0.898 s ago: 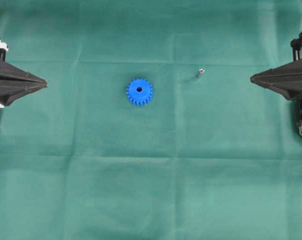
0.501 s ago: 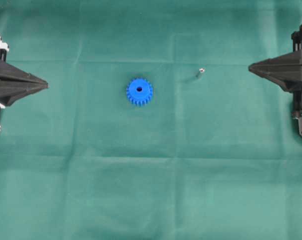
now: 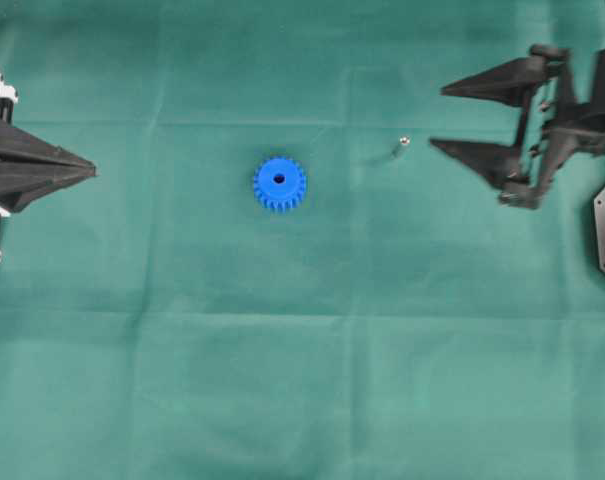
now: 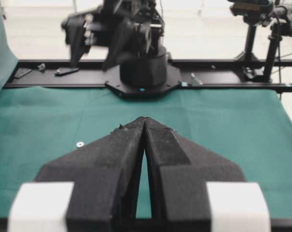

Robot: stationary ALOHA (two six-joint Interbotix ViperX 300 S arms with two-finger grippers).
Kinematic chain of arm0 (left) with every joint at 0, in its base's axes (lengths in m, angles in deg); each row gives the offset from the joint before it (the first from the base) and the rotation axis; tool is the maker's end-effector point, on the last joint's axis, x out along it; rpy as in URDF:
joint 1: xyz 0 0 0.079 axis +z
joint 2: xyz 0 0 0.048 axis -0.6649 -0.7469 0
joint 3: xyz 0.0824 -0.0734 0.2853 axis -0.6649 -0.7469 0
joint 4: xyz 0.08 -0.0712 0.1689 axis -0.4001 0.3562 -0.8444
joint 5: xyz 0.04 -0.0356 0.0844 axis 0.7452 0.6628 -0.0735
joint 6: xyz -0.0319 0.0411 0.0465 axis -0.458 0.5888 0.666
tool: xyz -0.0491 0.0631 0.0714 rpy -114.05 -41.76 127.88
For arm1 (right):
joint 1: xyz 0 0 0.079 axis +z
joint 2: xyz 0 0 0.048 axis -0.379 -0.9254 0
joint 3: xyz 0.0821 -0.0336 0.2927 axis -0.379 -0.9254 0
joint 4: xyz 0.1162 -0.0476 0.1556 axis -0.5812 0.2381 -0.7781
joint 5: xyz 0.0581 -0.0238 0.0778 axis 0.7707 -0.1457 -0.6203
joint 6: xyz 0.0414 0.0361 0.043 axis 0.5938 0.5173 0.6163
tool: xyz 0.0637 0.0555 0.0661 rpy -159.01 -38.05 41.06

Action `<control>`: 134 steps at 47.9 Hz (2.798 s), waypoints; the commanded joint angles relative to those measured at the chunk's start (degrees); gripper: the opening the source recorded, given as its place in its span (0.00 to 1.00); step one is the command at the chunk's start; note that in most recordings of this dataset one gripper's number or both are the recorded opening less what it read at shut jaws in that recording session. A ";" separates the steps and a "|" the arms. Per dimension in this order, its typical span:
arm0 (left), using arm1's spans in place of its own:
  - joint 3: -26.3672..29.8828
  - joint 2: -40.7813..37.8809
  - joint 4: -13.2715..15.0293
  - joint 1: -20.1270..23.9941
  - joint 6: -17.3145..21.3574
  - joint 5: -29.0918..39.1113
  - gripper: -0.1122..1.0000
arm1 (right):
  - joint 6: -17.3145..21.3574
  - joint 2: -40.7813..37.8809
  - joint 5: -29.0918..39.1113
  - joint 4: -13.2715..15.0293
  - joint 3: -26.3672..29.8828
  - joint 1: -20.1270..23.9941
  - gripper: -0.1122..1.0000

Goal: Insert the shaft placed at a random location into the center hole of the small gear at another random location.
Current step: 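Move the right gripper open toward the upright silver shaft, then lower the right gripper around the shaft and close on it, then lift the shaft and carry it left over the blue gear's hole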

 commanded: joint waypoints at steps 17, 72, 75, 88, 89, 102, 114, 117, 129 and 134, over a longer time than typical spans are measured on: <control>1.58 -0.18 -0.18 0.09 0.09 -0.35 0.10 | -0.18 -24.08 -16.08 -2.72 0.79 -3.08 0.86; 1.49 -0.53 -0.18 0.09 0.00 0.44 0.10 | 0.09 -30.50 -18.19 -2.72 1.41 -2.55 0.22; 1.49 -0.53 -0.26 0.09 0.00 0.44 0.10 | 0.18 -30.41 -18.11 -2.72 1.49 -2.46 0.22; 1.49 -0.53 -0.26 0.09 -0.09 0.62 0.10 | -0.18 -24.70 -13.10 -2.90 2.64 -2.46 0.22; 1.49 -0.53 -0.18 0.09 -0.09 0.53 0.10 | -0.26 -23.82 -12.04 -2.72 2.72 -2.55 0.22; 1.41 -0.53 -0.18 0.09 -0.09 0.62 0.10 | -0.44 -13.45 1.23 -1.49 4.66 -2.55 0.22; 1.49 -0.53 -0.26 0.09 -0.09 0.62 0.10 | -0.44 -13.62 1.14 -1.49 5.01 -2.29 0.22; 1.49 -0.53 -0.26 0.09 -0.18 0.62 0.10 | -0.44 -13.89 1.14 -1.49 5.36 -2.02 0.22; 1.41 -0.53 -0.26 0.09 -0.09 0.62 0.10 | -0.35 -17.67 -0.44 -1.41 8.88 1.23 0.22; 1.41 -0.62 -0.18 0.09 -0.09 0.70 0.10 | -0.35 -20.48 -0.35 -1.49 11.95 2.90 0.22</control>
